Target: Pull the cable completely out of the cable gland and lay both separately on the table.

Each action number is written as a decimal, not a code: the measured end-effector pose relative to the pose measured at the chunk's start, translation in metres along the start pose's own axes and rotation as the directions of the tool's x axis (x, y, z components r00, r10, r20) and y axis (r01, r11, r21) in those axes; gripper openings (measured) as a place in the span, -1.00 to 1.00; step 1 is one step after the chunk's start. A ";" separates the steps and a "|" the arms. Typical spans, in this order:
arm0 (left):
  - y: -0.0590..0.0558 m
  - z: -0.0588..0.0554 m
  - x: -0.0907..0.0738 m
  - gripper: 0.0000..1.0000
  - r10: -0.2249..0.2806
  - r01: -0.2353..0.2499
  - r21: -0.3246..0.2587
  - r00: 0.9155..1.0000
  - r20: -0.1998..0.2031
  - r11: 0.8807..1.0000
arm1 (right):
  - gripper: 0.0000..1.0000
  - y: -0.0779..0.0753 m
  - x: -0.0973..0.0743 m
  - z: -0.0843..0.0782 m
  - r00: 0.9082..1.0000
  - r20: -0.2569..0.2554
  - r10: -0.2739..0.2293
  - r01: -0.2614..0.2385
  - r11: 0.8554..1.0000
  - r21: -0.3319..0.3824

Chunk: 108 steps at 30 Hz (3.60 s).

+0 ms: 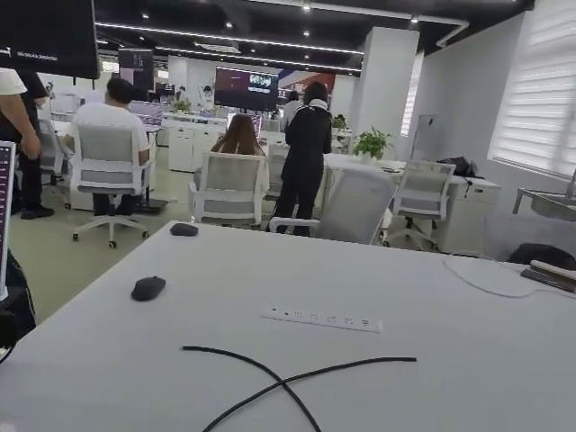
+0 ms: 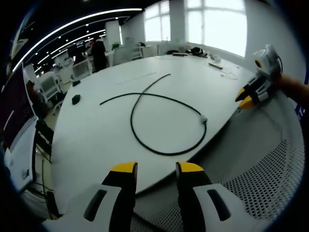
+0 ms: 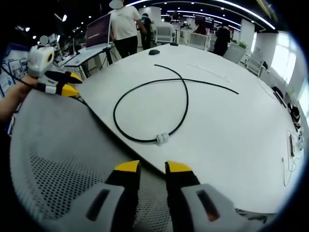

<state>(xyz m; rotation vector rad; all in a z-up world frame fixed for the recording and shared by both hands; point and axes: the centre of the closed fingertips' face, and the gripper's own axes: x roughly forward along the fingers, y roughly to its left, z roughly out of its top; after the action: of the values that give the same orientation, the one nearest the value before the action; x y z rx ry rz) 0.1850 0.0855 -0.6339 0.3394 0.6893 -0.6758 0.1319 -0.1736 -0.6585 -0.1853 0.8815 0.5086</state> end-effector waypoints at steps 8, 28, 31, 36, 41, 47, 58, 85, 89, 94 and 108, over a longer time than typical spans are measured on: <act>-0.023 0.055 0.010 -0.29 -0.059 0.053 0.177 0.998 0.028 0.983 | -0.52 -0.005 0.000 0.002 0.999 0.019 -0.026 0.026 1.000 0.007; -0.142 0.115 0.106 -0.32 -0.425 0.417 0.220 0.905 -0.011 0.882 | -0.56 -0.006 0.000 0.004 0.999 0.037 -0.031 0.030 0.999 0.015; -0.150 0.109 0.124 -0.30 -0.463 0.467 0.175 0.884 -0.065 0.867 | -0.58 -0.006 0.000 0.005 0.999 0.041 -0.031 0.031 0.999 0.013; -0.154 0.088 0.157 -0.31 -0.449 0.469 0.159 0.882 -0.146 0.869 | -0.60 -0.006 0.000 0.006 0.999 0.043 -0.030 0.030 1.000 0.011; -0.156 0.061 0.182 -0.33 -0.435 0.467 0.086 0.866 -0.246 0.880 | -0.61 -0.007 0.000 0.005 0.999 0.043 -0.032 0.032 0.999 0.012; -0.165 0.051 0.203 -0.32 -0.438 0.477 0.073 0.850 -0.294 0.876 | -0.64 -0.008 0.000 0.005 0.998 0.042 -0.035 0.034 0.999 0.012; -0.169 0.043 0.215 -0.62 -0.402 0.454 0.105 0.857 -0.321 0.885 | -0.65 -0.008 -0.001 0.003 0.998 0.038 -0.039 0.039 0.999 0.020; -0.116 0.016 0.195 -0.65 -0.278 0.425 0.221 0.828 -0.487 0.878 | -0.68 -0.008 -0.001 0.006 0.998 0.051 -0.039 0.039 0.999 0.014; -0.115 0.029 0.179 -0.66 -0.302 0.444 0.239 0.835 -0.460 0.864 | -0.69 -0.007 0.000 0.005 0.998 0.047 -0.035 0.034 0.999 0.012; -0.117 0.072 0.142 -0.66 -0.348 0.472 0.304 0.856 -0.383 0.827 | -0.67 0.004 0.001 0.005 0.999 0.035 0.039 -0.037 0.998 -0.045; -0.138 0.133 0.028 -0.69 -0.480 0.529 0.509 0.844 -0.237 0.679 | -0.38 0.034 -0.034 0.109 0.918 0.189 0.348 -0.222 0.848 -0.482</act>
<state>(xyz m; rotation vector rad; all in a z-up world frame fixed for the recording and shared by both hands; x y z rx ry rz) 0.1714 -0.0950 -0.5656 0.7380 0.6581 -1.4220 0.1720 -0.1166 -0.5616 -0.4025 0.5098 1.0008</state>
